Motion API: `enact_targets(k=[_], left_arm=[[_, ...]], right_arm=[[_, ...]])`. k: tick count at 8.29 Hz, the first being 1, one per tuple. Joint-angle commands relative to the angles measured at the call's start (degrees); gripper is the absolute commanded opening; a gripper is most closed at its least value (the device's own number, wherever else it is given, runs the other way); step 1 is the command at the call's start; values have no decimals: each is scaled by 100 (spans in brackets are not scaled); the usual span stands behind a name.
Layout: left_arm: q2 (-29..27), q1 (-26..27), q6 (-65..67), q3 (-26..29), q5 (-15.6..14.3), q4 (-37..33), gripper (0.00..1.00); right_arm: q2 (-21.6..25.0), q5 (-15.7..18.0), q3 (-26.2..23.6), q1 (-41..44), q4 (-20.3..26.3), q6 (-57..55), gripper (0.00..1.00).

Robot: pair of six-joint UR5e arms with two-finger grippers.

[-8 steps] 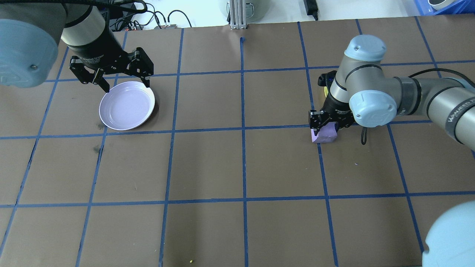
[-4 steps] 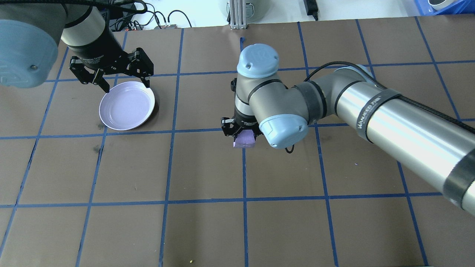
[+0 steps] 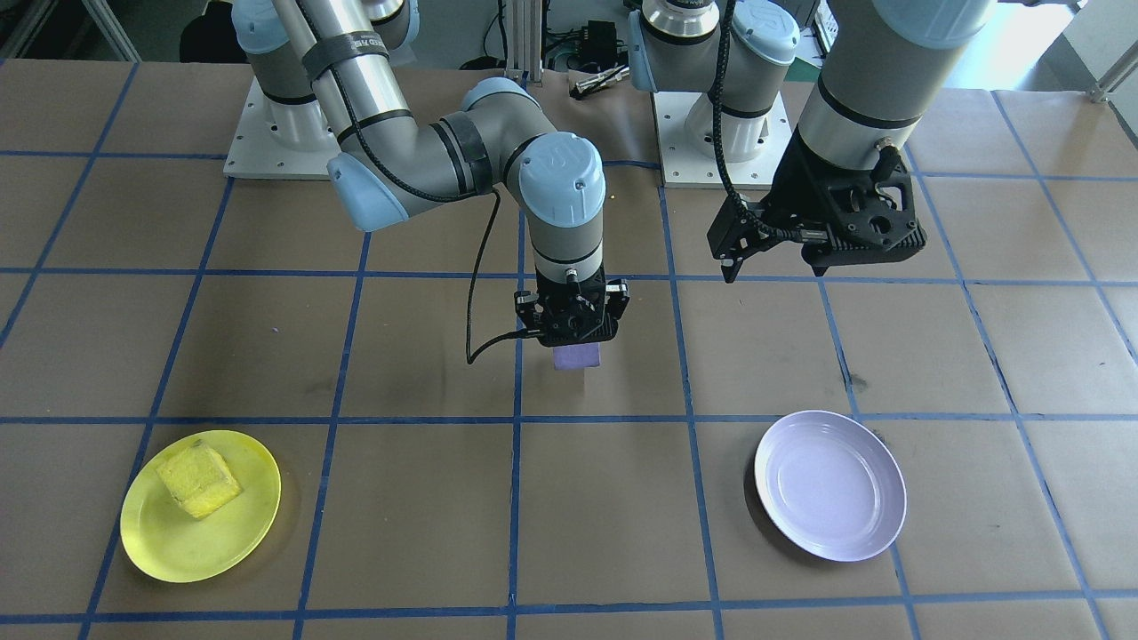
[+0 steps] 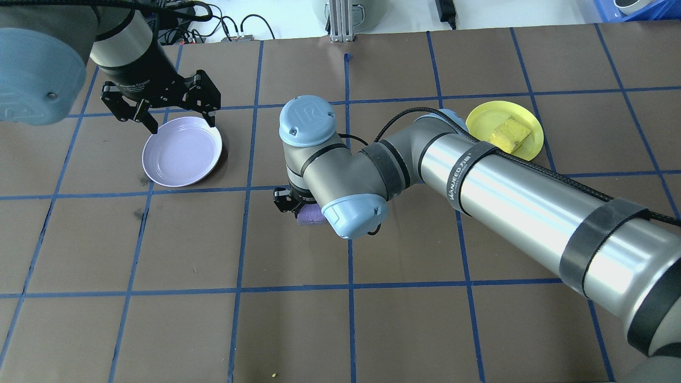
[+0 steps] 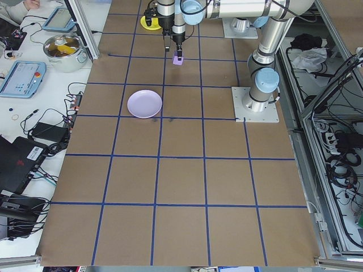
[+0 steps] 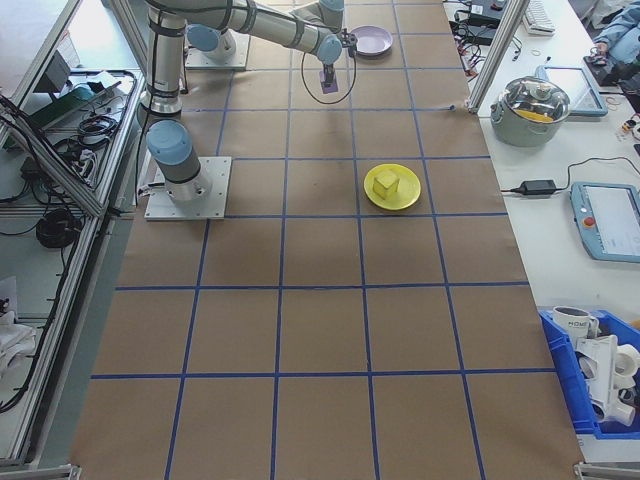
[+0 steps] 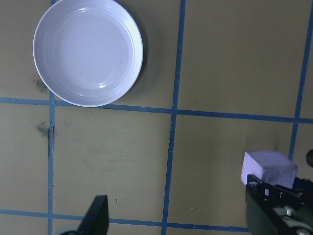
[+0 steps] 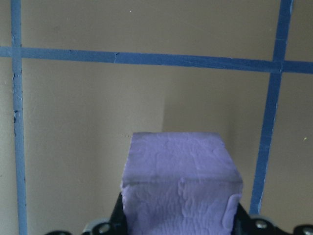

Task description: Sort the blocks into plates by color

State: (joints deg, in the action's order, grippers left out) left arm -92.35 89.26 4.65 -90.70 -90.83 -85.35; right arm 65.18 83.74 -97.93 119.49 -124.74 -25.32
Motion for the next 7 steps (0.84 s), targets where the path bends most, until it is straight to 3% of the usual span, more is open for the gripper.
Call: enact_targets(k=[1,4,6,7], left_arm=[[42,-154,-244,0,-13,-8,100],[-133,-137,-131,-9,39,1,100],[-248,3,367,-122,101,10,100],[-283,247,623,-245,92,131,100]], right_arm=[[-14,28,29,-13,-15,-25,100],[388,133,73,-607,299,446,100],[1073,151,81,-1363,1264,825,100],[1346,368,99,-1802,1694,897,100]])
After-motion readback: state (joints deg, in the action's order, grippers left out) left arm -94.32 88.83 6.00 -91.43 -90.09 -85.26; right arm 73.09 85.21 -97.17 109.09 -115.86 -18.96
